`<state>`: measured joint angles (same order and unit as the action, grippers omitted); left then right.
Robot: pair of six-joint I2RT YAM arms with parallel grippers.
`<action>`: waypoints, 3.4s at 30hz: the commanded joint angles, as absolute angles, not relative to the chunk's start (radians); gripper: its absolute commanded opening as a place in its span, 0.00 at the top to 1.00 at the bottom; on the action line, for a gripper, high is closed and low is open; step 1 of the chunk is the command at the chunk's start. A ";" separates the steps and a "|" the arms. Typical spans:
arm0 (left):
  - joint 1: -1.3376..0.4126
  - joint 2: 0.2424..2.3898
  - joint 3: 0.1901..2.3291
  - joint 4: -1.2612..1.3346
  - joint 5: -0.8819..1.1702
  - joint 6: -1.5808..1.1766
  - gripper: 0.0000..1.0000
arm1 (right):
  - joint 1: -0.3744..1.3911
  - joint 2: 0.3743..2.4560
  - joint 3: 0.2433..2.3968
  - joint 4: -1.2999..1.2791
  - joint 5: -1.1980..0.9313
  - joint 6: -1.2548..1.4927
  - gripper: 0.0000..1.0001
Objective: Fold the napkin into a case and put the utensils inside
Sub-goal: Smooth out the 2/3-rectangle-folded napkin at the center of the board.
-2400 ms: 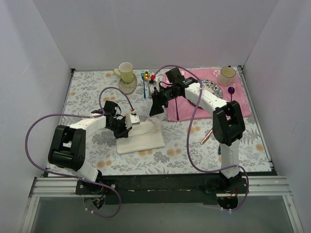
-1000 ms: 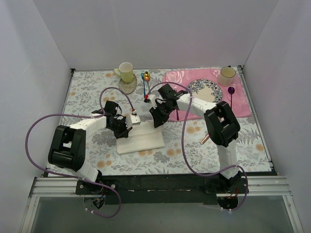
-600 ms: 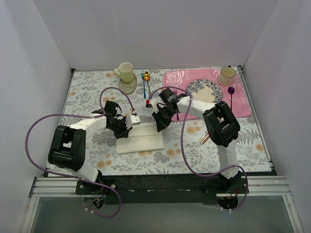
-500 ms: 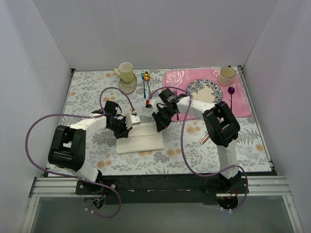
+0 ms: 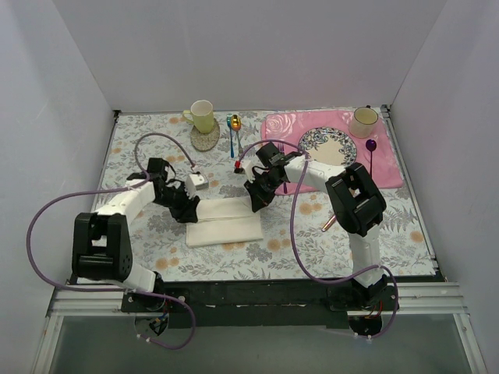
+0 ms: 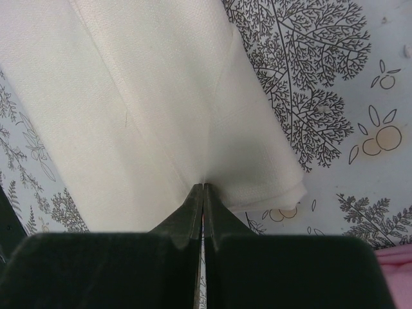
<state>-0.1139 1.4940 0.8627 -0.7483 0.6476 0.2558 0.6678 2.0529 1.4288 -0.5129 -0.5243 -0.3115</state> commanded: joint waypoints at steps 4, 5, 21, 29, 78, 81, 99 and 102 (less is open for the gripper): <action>-0.020 1.362 0.991 -0.636 0.949 -0.266 0.50 | 0.675 2.085 1.370 -0.512 -0.454 -0.351 0.99; -0.020 1.371 0.980 -0.511 0.963 -0.361 0.47 | 0.673 2.082 1.365 -0.508 -0.454 -0.351 0.99; -0.034 1.692 0.653 0.243 1.005 -1.321 0.47 | 0.672 2.100 1.370 -0.499 -0.454 -0.337 0.99; -0.021 1.786 0.655 0.171 1.050 -1.267 0.72 | 0.667 2.097 1.356 -0.497 -0.453 -0.347 0.99; -0.324 2.039 0.824 0.327 0.624 -1.399 1.00 | 0.581 1.939 1.491 -0.396 -0.762 -0.008 0.39; -0.324 2.034 0.824 0.319 0.623 -1.391 1.00 | 0.589 1.962 1.491 -0.360 -0.681 0.031 0.70; -0.324 2.037 0.821 0.296 0.601 -1.382 1.00 | 0.643 2.092 1.376 -0.436 -0.429 -0.067 0.91; -0.324 2.036 0.819 0.296 0.600 -1.379 1.00 | 0.643 2.037 1.403 -0.448 -0.491 -0.074 0.89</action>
<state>-0.3183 1.9934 0.8467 0.4267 0.7696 -1.4544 0.6472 2.0560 1.3949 -0.3630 -0.5034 -0.0319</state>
